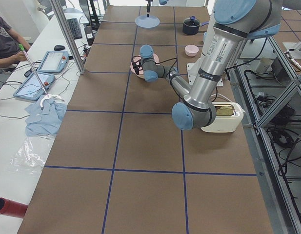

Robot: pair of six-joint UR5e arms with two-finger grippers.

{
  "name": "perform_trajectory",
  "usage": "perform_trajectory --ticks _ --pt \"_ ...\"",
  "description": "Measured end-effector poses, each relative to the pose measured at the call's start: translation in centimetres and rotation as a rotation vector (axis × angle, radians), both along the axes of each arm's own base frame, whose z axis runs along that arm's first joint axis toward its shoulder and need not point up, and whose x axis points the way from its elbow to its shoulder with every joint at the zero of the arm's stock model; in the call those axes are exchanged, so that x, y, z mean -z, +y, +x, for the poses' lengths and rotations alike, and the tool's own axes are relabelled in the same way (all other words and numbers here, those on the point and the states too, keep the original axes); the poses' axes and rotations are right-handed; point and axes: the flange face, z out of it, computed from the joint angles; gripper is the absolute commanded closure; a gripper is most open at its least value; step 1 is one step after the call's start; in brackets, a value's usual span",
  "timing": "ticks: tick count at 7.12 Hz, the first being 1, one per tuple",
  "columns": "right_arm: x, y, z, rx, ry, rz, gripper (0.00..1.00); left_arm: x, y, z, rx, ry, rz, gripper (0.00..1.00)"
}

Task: Stack three plates with pink and blue
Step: 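Carry the pink plate with the left gripper over the cream plate, then lower pink plate onto cream plate, open left gripper while right lifts blue plate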

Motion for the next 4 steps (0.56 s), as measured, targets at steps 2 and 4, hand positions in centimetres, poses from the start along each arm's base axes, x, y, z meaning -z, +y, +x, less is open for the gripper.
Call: perform_trajectory --ticks 2,4 --pt "2.4 -0.6 -0.1 -0.027 -0.021 -0.022 1.0 0.3 1.2 3.4 0.001 0.012 0.009 1.0" --pt "3.4 -0.8 -0.2 -0.037 -0.031 -0.027 1.0 0.3 1.8 4.6 -0.006 0.009 0.008 0.0"
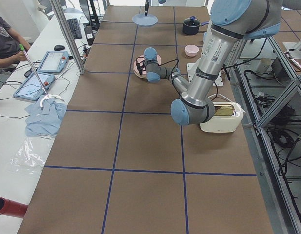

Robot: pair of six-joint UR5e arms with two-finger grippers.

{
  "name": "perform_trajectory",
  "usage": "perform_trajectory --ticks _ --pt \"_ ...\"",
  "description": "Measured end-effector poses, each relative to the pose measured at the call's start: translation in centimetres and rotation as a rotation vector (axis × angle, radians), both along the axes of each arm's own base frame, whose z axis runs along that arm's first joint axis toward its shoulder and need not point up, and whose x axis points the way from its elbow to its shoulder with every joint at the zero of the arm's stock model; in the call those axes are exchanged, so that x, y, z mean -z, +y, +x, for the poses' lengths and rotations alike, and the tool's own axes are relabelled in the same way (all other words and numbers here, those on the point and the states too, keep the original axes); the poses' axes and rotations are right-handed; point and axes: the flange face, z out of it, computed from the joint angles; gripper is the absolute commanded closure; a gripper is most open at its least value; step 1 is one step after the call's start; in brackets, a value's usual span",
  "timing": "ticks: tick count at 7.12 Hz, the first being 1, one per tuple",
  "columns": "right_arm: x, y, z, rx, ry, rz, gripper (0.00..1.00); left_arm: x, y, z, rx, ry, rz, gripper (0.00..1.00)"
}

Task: Stack three plates with pink and blue
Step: 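Lower pink plate onto cream plate, open left gripper while right lifts blue plate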

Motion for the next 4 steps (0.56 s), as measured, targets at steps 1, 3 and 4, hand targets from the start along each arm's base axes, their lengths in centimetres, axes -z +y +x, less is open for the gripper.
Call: perform_trajectory --ticks 1,3,4 --pt "0.5 0.0 -0.1 -0.001 -0.003 0.002 1.0 -0.1 0.1 0.1 0.003 -0.003 0.0 0.0" --pt "3.1 -0.1 -1.5 -0.004 -0.019 -0.009 1.0 -0.1 -0.4 -0.6 0.021 -0.004 0.009 0.0" --pt "5.2 -0.8 -3.1 -0.003 -0.031 -0.016 1.0 -0.5 -1.5 -2.3 0.04 -0.006 0.008 0.0"
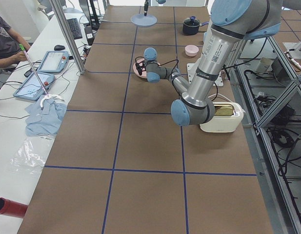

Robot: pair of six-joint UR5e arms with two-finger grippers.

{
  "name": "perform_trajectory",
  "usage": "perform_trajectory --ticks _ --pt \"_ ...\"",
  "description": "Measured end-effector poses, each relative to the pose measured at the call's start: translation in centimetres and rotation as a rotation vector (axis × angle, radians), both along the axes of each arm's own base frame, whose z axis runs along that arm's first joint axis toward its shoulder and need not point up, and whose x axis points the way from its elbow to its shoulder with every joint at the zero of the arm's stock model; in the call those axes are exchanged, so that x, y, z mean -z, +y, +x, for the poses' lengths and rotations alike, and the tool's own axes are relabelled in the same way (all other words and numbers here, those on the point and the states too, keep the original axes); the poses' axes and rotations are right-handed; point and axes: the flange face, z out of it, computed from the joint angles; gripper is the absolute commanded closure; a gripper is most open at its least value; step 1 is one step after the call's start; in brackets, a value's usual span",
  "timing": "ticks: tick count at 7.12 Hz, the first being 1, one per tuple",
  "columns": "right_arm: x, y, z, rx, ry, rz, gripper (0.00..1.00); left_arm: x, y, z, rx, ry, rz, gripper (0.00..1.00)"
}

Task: Stack three plates with pink and blue
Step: 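Lower pink plate onto cream plate, open left gripper while right lifts blue plate, then carry blue plate with right gripper onto pink plate while left arm withdraws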

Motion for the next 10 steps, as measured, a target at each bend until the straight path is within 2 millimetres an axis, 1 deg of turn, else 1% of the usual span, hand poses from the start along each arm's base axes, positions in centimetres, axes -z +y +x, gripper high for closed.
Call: perform_trajectory --ticks 1,2,3,4,5,6,7,8,9,10 --pt "2.2 -1.0 -2.5 0.008 -0.007 0.0 1.0 -0.8 -1.7 -2.7 0.015 -0.014 0.009 0.0" --pt "4.5 -1.6 -6.0 0.022 -0.01 0.001 1.0 -1.6 -3.2 -5.6 0.02 -0.049 0.047 0.0" --pt "6.8 -1.6 -10.5 0.035 -0.008 -0.006 1.0 -2.2 -4.3 -8.7 0.016 -0.104 0.12 0.0" --pt "8.4 -1.0 -15.2 0.041 0.003 -0.01 1.0 -2.7 -5.0 -11.6 0.006 -0.161 0.197 0.0" --pt "10.2 -0.5 -19.7 0.038 0.028 -0.004 1.0 -3.9 -5.9 -14.6 -0.001 -0.215 0.26 0.0" --pt "12.3 -0.2 -23.5 0.04 0.055 0.001 1.0 -5.4 -6.6 -17.1 -0.006 -0.254 0.308 0.0" --pt "14.8 0.2 -27.2 0.048 0.085 0.004 1.0 -7.1 -6.9 -19.1 -0.02 -0.289 0.357 0.0" --pt "16.3 0.9 -29.8 0.056 0.107 0.009 1.0 -8.1 -7.0 -20.3 -0.029 -0.308 0.384 0.0" --pt "16.9 2.0 -32.2 0.065 0.123 0.016 1.0 -8.6 -7.0 -20.8 -0.032 -0.317 0.396 0.0" --pt "17.2 3.0 -33.8 0.071 0.131 0.027 1.0 -8.8 -7.0 -21.1 -0.034 -0.321 0.398 0.0"
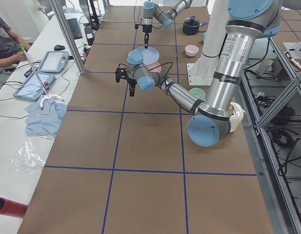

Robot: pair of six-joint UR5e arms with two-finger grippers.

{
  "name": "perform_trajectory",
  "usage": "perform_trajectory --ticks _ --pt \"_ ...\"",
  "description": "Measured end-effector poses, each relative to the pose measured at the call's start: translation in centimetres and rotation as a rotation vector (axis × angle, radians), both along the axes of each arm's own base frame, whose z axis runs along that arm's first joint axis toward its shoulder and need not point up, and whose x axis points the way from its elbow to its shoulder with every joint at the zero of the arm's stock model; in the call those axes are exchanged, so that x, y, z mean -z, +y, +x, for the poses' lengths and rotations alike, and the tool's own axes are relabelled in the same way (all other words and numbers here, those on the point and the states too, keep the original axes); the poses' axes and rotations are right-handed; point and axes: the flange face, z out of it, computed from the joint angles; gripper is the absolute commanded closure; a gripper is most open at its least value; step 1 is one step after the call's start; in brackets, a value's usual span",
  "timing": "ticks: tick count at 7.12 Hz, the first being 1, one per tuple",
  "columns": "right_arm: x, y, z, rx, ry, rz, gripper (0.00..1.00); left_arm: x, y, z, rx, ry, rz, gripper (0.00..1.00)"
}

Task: Stack three plates with pink and blue
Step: 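Carry blue plate with right gripper onto pink plate while left arm withdraws, then release the blue plate and lift the right gripper away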

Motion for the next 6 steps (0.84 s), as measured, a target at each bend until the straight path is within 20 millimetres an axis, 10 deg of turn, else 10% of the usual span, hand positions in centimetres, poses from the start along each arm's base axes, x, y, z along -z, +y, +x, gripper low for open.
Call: perform_trajectory --ticks 6 --pt "2.1 0.3 -3.3 0.005 -0.002 0.026 1.0 -1.0 0.2 -0.2 0.0 -0.012 -0.011 0.0"
